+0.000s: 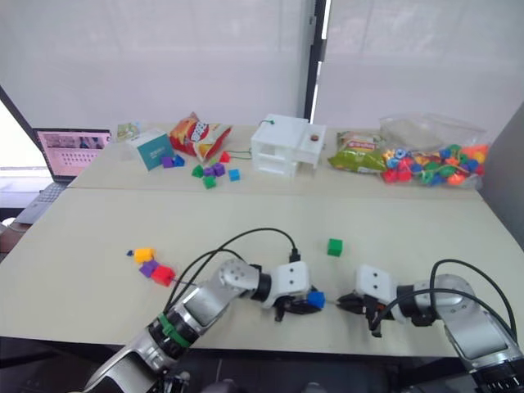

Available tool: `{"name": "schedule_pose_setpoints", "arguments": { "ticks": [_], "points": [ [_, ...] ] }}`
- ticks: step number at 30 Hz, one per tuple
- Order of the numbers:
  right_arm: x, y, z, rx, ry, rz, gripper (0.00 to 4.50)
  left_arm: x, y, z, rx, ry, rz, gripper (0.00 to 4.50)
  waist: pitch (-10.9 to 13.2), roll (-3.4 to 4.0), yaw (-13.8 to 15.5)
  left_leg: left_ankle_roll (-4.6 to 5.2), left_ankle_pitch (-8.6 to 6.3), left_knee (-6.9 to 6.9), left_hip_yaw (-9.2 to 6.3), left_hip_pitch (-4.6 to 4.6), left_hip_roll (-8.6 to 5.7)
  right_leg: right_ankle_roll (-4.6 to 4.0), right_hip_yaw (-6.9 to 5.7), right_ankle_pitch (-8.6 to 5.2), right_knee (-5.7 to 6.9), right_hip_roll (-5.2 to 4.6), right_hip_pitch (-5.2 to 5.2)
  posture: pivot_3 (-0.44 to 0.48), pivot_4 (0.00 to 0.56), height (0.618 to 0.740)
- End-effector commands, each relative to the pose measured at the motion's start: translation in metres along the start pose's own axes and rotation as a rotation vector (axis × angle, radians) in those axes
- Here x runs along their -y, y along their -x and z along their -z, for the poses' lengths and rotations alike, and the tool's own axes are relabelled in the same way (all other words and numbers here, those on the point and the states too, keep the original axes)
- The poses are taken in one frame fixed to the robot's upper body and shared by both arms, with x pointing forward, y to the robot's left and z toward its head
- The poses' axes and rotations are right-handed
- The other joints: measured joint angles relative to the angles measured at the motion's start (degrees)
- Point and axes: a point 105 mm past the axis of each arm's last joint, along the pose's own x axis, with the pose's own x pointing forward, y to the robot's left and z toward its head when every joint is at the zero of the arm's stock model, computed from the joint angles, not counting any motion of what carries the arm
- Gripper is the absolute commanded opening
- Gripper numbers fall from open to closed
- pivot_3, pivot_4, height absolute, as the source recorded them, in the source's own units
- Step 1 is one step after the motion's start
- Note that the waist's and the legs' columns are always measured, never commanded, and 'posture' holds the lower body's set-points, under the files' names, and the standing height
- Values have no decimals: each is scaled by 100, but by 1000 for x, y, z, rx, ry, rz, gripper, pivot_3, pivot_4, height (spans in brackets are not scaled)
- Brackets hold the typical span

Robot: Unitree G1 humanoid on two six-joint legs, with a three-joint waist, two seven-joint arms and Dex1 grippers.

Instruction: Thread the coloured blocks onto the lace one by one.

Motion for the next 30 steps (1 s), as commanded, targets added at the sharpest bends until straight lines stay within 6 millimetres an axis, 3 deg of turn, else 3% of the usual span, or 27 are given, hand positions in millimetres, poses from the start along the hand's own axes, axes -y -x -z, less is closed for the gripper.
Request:
{"name": "schedule_pose_setpoints", "arguments": {
  "ticks": [1, 4, 11, 15, 18, 20, 25, 28, 30],
  "points": [
    [5, 3, -13, 8, 33, 16, 0, -5, 29, -9, 63, 10, -36, 1299, 0, 0, -21, 0, 0, -1, 0, 0, 1, 0, 1, 0, 1, 0, -1, 0, 150, 740],
    [3, 3, -21, -2, 60, -5, 0, -9, 74, 13, 22, 43, -73, 1299, -1, 3, -53, -1, 0, -5, -1, -1, 7, -1, 2, -1, 4, 1, -9, 0, 150, 740],
    [-3, 0, -36, -11, 95, -45, 0, -12, 231, 108, -403, 28, -129, 1299, 0, 5, -100, -4, -1, -16, -2, 10, 19, -13, -2, -6, -1, 2, -12, 0, 150, 740],
    [-3, -2, -39, -7, 99, -53, 0, -15, 263, 121, -500, -23, -140, 1299, -2, 13, -86, -8, -1, -35, 5, 24, 14, -17, -3, -6, -2, -20, -11, 0, 150, 740],
    [-2, -4, -40, 0, 97, -57, 0, -18, 269, 121, -501, -57, -134, 1299, -2, 12, -63, -8, -1, -35, 7, 21, 11, -16, -8, -6, -1, -21, -11, 0, 150, 740],
    [-2, -5, -41, -1, 101, -59, 0, -24, 263, 106, -414, -32, -148, 2358, -2, 13, -62, -8, 0, -35, 8, 20, 11, -16, -8, -6, 1, -17, -13, 0, 150, 740],
    [-1, -6, -42, -7, 103, -63, 0, -28, 250, 77, -311, -20, -138, 3940, 2, 6, -69, -7, 0, -30, 10, 1, 12, -15, -7, -6, 9, 0, -26, 0, 150, 740],
    [-2, -8, -43, -9, 103, -67, 0, -28, 233, 46, -174, 24, -120, 3940, 5, 2, -47, -6, -1, -14, 7, -10, 14, -13, -10, -6, 13, 4, -26, 0, 150, 740],
    [-2, -10, -45, -7, 103, -70, 0, -17, 206, 23, -59, 50, -61, 3940, 8, -2, -34, -4, -2, -6, 4, -11, 15, -10, -13, -6, 14, 4, -21, 0, 150, 740]
  ]
}}
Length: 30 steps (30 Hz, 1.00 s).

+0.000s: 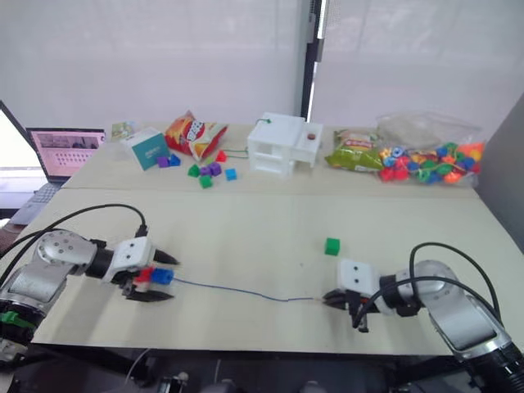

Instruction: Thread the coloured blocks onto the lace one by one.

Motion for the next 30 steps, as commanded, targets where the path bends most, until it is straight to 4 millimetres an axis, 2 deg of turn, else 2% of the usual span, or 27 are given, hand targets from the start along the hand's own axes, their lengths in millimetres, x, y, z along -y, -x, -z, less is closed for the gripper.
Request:
{"name": "schedule_pose_setpoints", "arguments": {
  "ticks": [1, 2, 4, 6, 9, 13, 16, 18, 27, 30],
  "points": [
    [1, -1, -9, 9, 19, -2, 0, 20, -23, -53, 191, 11, 79, 3940, 1, -2, 10, 1, 0, 2, -3, 0, 0, 2, -2, 0, -2, -1, 3, 0, 150, 740],
    [1, -2, -10, 10, 18, -2, 0, 25, -28, -59, 212, 21, 94, 3940, 1, -2, 6, 1, -1, 3, -5, 1, -2, 3, -2, 0, -1, -3, 6, 0, 150, 740],
    [2, -4, -10, 4, 23, -3, 0, 36, -59, -74, 279, 13, 104, 3940, 1, -2, -1, 2, -1, 3, -2, 2, -1, 4, 3, 0, -2, -1, 7, 0, 150, 740],
    [2, -5, -11, 2, 25, -4, 0, 42, -75, -84, 312, 9, 91, 3940, 1, -3, 1, 2, -1, 3, -2, 5, -3, 4, 5, 0, 1, 0, 8, 0, 150, 740],
    [4, -8, -9, -20, 23, -10, 0, 42, -134, -101, 387, -13, 23, 3940, 3, -5, 32, 2, -1, 5, 0, 12, -5, 3, 9, 1, 2, 3, 14, 0, 150, 740],
    [4, -9, -7, -38, 23, -20, 0, 42, -161, -105, 406, -7, 13, 3940, 6, -10, 25, 2, 0, 11, -1, 7, -11, 7, 9, 3, 0, 1, 12, 0, 150, 740],
    [5, -10, -7, -38, 21, -18, 0, 45, -189, -100, 369, -66, 32, 3940, 5, -9, 14, 2, 0, 6, -1, 11, -9, 4, 9, 2, 0, 4, 11, 0, 150, 740],
    [5, -12, -8, -36, 21, -18, 0, 45, -194, -101, 374, -85, 38, 3940, 5, -10, 13, 2, 0, 7, -1, 10, -11, 5, 9, 2, -2, 0, 13, 0, 150, 740],
    [2, -10, -8, -38, 18, -22, 0, 45, -194, -105, 409, -66, 57, 3940, 5, -10, 25, 3, -1, 8, -3, 5, -12, 6, 9, 3, -7, -6, 10, 0, 150, 740],
    [1, -10, -8, -36, 15, -24, 0, 45, -193, -107, 415, -63, 59, 3101, 5, -10, 24, 3, -1, 8, -3, 4, -14, 7, 9, 3, -7, -7, 11, 0, 150, 740]
  ]
}}
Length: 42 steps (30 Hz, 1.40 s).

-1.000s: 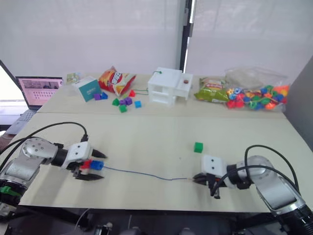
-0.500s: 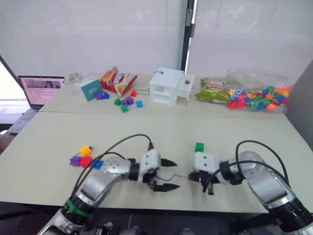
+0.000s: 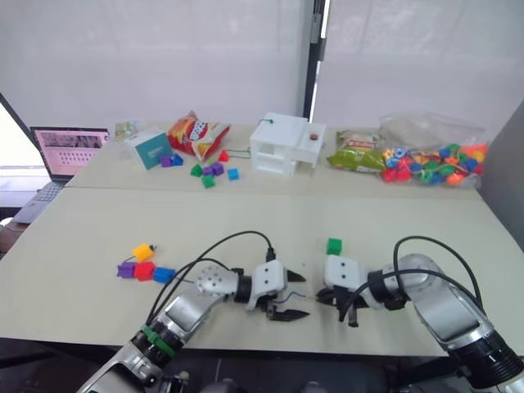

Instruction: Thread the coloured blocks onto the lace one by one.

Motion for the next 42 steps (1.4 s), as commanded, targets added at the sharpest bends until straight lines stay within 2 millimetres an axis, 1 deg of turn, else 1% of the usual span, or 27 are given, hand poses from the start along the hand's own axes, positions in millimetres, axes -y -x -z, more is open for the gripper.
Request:
{"name": "schedule_pose_setpoints", "arguments": {
  "ticks": [1, 2, 3, 4, 9, 10, 17, 23, 25, 28, 31, 32, 34, 36, 38, 40, 42],
  "points": [
    [-1, 3, -5, 4, 20, 6, 0, -4, 0, -14, 48, -20, -2, 2789, 0, 0, -2, 0, 0, 0, 0, 0, 0, 0, 0, 0, 0, 0, 0, 0, 150, 740],
    [-1, 3, -5, 3, 21, 6, 0, -4, 0, -14, 50, -19, -3, 2491, 0, 0, -5, 0, 0, 0, 0, 0, 1, 0, 0, 0, 0, 1, 0, 0, 150, 740],
    [-2, 3, -4, 2, 21, 6, 0, -4, 0, -16, 56, -15, -2, 2036, 0, 0, -7, 0, 0, 0, 0, 0, 1, 0, 0, 0, 0, 1, 0, 0, 150, 740],
    [-1, 3, -5, 3, 22, 6, 0, -5, 0, -16, 58, -15, 0, 1787, 0, 0, -7, 0, 0, 0, -1, 1, 1, 0, 0, 0, 0, 1, 0, 0, 150, 740],
    [-1, 3, -5, 4, 22, 6, 0, -5, 0, -17, 63, -7, 0, 106, 0, 0, -4, 0, 0, 0, -1, 0, 0, 0, 0, 0, 0, 1, 0, 0, 150, 740],
    [-1, 3, -5, 4, 22, 6, 0, -5, 0, -18, 65, -5, 1, 26, 0, 0, -4, 0, 0, 0, -1, 0, 0, 0, 0, 0, 0, 1, 0, 0, 150, 740],
    [-3, 3, -5, 3, 25, -4, 0, -4, -1, -21, 71, -5, 3, 26, 0, 0, -5, 0, 0, 0, 0, 0, 0, 0, 0, 0, 0, 1, 0, 0, 150, 740],
    [-10, 1, -5, 18, 7, -38, 0, -8, 0, -25, 79, -3, -8, 26, 0, 0, -5, 0, 0, 0, -1, 0, 0, 0, 0, 0, 0, 2, 0, 0, 150, 740],
    [-4, 1, -7, 31, -6, 15, 0, -9, 1, -25, 77, -1, -8, 26, 0, 0, -10, 0, 0, 0, -1, 0, 0, 0, 0, 0, 0, 2, 0, 0, 150, 740],
    [3, 7, -14, 70, -77, 110, 1036, -9, 10, -21, 50, 4, -2, 0, 0, 0, -14, 0, 0, -1, -1, -1, 2, 0, 1, 0, 2, 2, -2, 0, 150, 740],
    [3, 16, -21, 124, -149, 168, 2015, -10, 19, -16, 19, 2, -4, 0, 0, 0, 0, 0, 0, -1, -5, -2, 2, 0, 1, 0, 2, -1, -2, 0, 150, 740],
    [3, 19, -22, 133, -168, 181, 2458, -11, 21, -15, 14, 2, -6, 0, 0, 0, 3, 0, 0, -1, -6, -2, 2, 0, 0, 0, 0, -2, 0, 0, 150, 740],
    [2, 24, -25, 170, -214, 215, 3076, -12, 27, -14, 1, 6, -13, 0, 0, 0, 18, 0, 0, -1, -7, -2, 1, 0, -1, 0, 0, -4, 0, 0, 150, 740],
    [8, 39, -32, 292, -319, 348, 3076, -13, 47, -7, -39, 20, -17, 0, 0, -1, 18, -1, 0, -2, -7, -3, 1, 0, -1, 0, 0, -4, -1, 0, 150, 740],
    [13, 47, -33, 353, -383, 454, 3076, -13, 62, -3, -76, 25, -19, 0, -1, 2, -2, -1, 0, -7, -12, -4, 7, 0, 2, 0, 1, -2, -4, 0, 150, 740],
    [18, 49, -30, 384, -437, 558, 3076, -14, 74, -1, -97, 35, -31, 0, -2, 3, -18, -2, 0, -11, -12, -1, 6, 0, 6, 0, 3, -5, -6, 0, 150, 740],
    [22, 47, -22, 390, -495, 679, 3076, -13, 84, -2, -112, 47, -39, 0, -2, 3, -22, -3, 1, -12, -12, 1, 6, -1, 5, 0, 3, -4, -6, 0, 150, 740]
  ]
}}
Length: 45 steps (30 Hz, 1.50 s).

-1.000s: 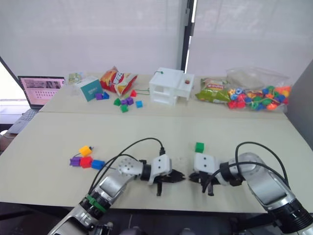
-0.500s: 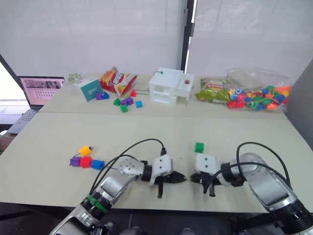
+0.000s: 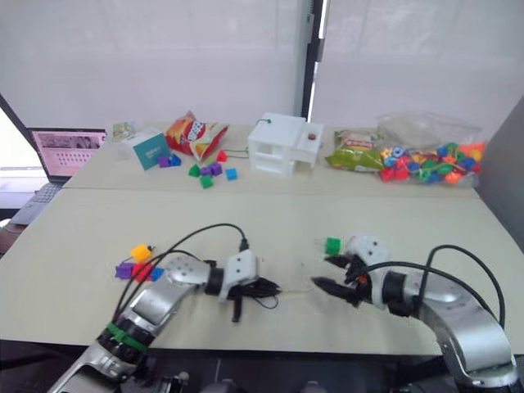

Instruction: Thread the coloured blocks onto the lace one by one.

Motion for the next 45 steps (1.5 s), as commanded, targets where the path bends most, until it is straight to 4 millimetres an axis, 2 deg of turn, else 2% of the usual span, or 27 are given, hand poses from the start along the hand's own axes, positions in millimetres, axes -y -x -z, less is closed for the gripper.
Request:
{"name": "schedule_pose_setpoints", "arguments": {
  "ticks": [1, 6, 12, 15, 19, 22, 27, 30, 33, 38, 40, 45],
  "points": [
    [9, 1, -1, 65, -39, 199, 3076, 2, 13, -12, 29, -10, -7, 0, -1, 2, 5, 0, 0, -1, -1, 1, -1, 0, 0, 0, 1, -1, 0, 0, 150, 740],
    [11, -8, 10, 121, -121, 457, 3076, -1, 22, -13, 23, 11, -56, 0, -1, 3, 8, -1, 1, 1, 0, -2, -11, 1, -2, 0, 7, -6, -4, 0, 150, 740],
    [4, -37, 9, 177, -220, 646, 3076, -2, 20, -16, 24, 12, -67, 0, -2, 5, -41, -11, 7, -4, 4, -1, -12, -1, 6, -1, 18, 8, -20, 0, 150, 740],
    [14, -46, 12, 180, -239, 744, 3076, -4, 19, -16, 24, 5, -75, 0, -2, 5, -44, -12, 8, -4, 5, 0, -15, -1, 5, -1, 18, 9, -19, 0, 150, 740],
    [25, -62, 19, 156, -251, 804, 3076, -5, 18, -18, 30, 4, -86, 0, -2, 5, -42, -12, 8, -5, 5, 1, -19, -1, 3, -1, 18, 8, -18, 0, 150, 740],
    [36, -66, 23, 153, -246, 869, 3076, -5, 19, -19, 29, 2, -93, 0, -2, 5, -71, -14, 9, -10, 7, 2, -16, -2, 5, -1, 19, 12, -22, 0, 150, 740],
    [35, -80, 30, 147, -252, 822, 3076, -5, 20, -18, 26, 7, -107, 0, -2, 5, -101, -15, 10, -20, 8, 2, -17, -2, 7, -1, 19, 12, -26, 0, 150, 740],
    [37, -81, 30, 161, -257, 822, 2251, -6, 20, -18, 24, 10, -112, 0, -2, 5, -130, -18, 12, -28, 9, 5, -16, -3, 8, -1, 18, 13, -27, 0, 150, 740],
    [29, -83, 23, 201, -282, 777, 1231, -6, 20, -18, 26, 12, -112, 0, -2, 5, -142, -18, 12, -32, 10, 4, -16, -3, 11, -1, 19, 12, -31, 0, 150, 740],
    [17, -77, 15, 245, -301, 741, 1184, -5, 19, -17, 25, 14, -108, 0, -2, 6, -142, -19, 13, -38, 10, 3, -16, -3, 13, -1, 20, 12, -36, 0, 150, 740],
    [-1, -65, 16, 235, -277, 695, 1184, -5, 19, -16, 24, 12, -107, 0, -3, 7, -130, -19, 13, -39, 11, -2, -17, -3, 14, -1, 20, 11, -40, 0, 150, 740],
    [-65, -32, 54, 19, -265, 571, 1184, -6, 18, -16, 26, 12, -101, 0, -5, 8, -130, -18, 13, -50, 11, -14, -19, -3, 13, -2, 21, 10, -54, 0, 150, 740]
  ]
}}
